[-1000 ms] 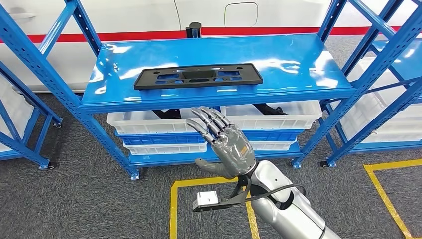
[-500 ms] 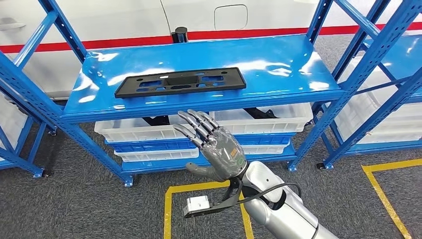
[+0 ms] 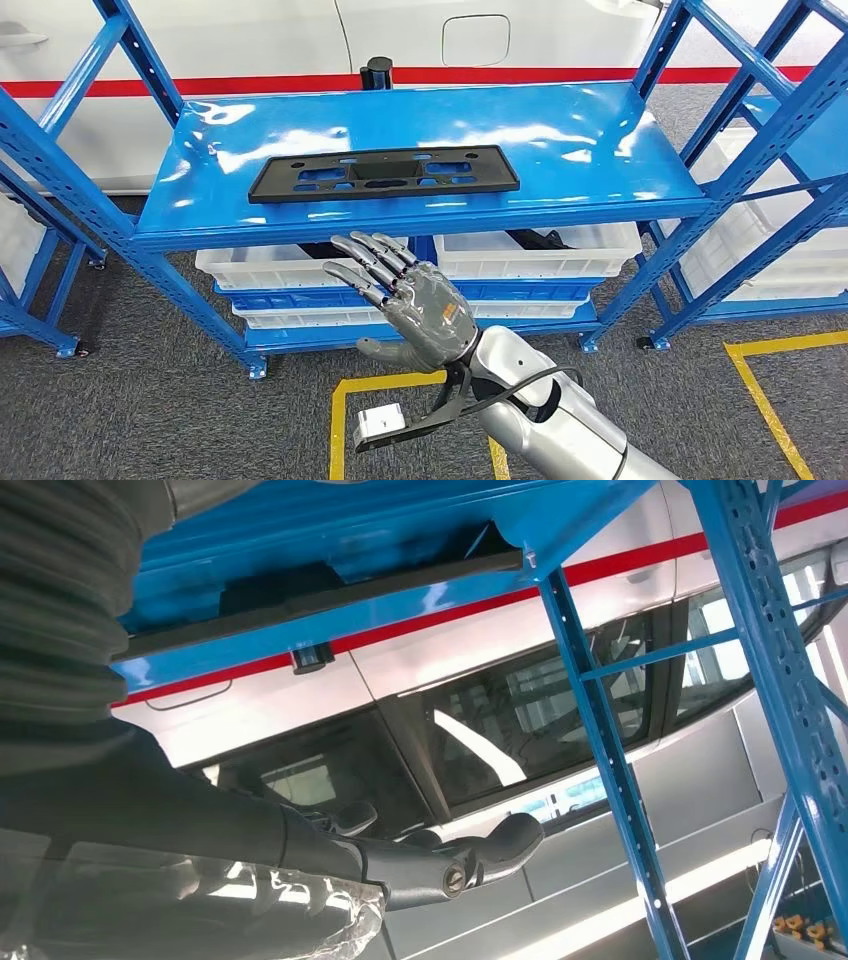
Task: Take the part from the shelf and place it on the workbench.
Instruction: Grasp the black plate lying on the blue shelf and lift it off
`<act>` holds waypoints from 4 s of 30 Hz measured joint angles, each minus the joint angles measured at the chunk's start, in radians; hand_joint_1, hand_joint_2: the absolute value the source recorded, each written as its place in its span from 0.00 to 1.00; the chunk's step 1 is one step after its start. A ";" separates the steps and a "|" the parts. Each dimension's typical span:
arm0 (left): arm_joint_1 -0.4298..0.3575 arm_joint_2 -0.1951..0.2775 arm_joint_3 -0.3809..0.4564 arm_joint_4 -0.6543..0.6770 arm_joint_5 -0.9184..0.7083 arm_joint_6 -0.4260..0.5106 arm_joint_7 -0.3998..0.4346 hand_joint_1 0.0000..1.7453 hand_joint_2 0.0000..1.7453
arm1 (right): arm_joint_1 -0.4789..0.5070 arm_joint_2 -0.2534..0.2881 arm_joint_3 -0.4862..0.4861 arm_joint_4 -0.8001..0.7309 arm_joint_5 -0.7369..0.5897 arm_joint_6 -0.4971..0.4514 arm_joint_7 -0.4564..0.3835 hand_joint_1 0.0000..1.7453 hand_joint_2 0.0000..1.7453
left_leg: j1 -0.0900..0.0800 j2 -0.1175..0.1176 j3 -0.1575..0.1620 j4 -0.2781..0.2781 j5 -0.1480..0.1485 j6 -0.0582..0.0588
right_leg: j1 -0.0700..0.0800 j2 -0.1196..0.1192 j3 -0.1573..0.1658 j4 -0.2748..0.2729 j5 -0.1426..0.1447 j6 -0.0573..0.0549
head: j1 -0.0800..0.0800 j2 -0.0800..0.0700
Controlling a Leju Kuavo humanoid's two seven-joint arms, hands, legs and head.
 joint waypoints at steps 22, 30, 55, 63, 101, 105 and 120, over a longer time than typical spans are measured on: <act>0.013 -0.005 0.011 0.002 0.012 0.008 -0.002 0.00 0.00 | -0.013 -0.001 0.026 0.008 -0.007 -0.002 0.008 0.00 1.00 | -0.010 0.000 -0.047 0.014 0.028 -0.010 | 0.007 0.007 0.231 -0.232 -0.008 -0.025 | -0.010 0.000; 0.017 -0.008 0.018 0.002 0.012 0.007 -0.002 0.00 0.00 | -0.009 -0.004 0.029 0.012 0.002 -0.003 0.015 0.00 1.00 | -0.006 -0.005 0.038 0.000 -0.027 0.011 | 0.001 0.001 0.017 0.009 -0.062 -0.006 | -0.006 0.000; 0.008 -0.011 0.017 0.001 -0.009 0.048 -0.004 0.00 0.00 | -0.025 0.022 0.070 0.082 0.017 0.064 0.045 0.00 1.00 | -0.008 0.001 -0.037 0.021 0.027 -0.036 | 0.011 -0.002 0.149 -0.219 0.044 -0.053 | -0.011 0.000; -0.002 -0.013 0.016 0.001 -0.017 0.047 0.003 0.00 0.00 | -0.037 0.038 0.130 0.182 0.030 0.094 0.060 0.00 1.00 | -0.010 -0.002 -0.038 0.021 0.021 -0.026 | 0.010 -0.005 0.162 -0.237 0.047 -0.050 | -0.011 0.000; -0.006 -0.017 0.014 0.001 -0.037 0.062 0.003 0.00 0.00 | -0.074 0.108 -0.094 0.377 -0.104 -0.127 0.070 0.00 1.00 | -0.007 0.000 -0.037 0.022 0.018 -0.022 | 0.012 -0.005 0.162 -0.238 0.046 -0.034 | -0.011 0.000; -0.008 -0.017 0.014 0.001 -0.038 0.064 0.003 0.00 0.00 | -0.072 0.106 -0.101 0.377 -0.100 -0.128 0.071 0.00 1.00 | -0.007 0.000 -0.037 0.022 0.018 -0.022 | 0.012 -0.005 0.162 -0.238 0.046 -0.034 | -0.011 0.000; -0.017 -0.017 0.014 0.000 -0.040 0.078 0.002 0.00 0.00 | -0.068 0.114 -0.098 0.428 -0.001 -0.113 0.102 0.00 1.00 | -0.007 0.000 -0.037 0.022 0.018 -0.022 | 0.013 -0.005 0.162 -0.238 0.046 -0.034 | -0.011 0.000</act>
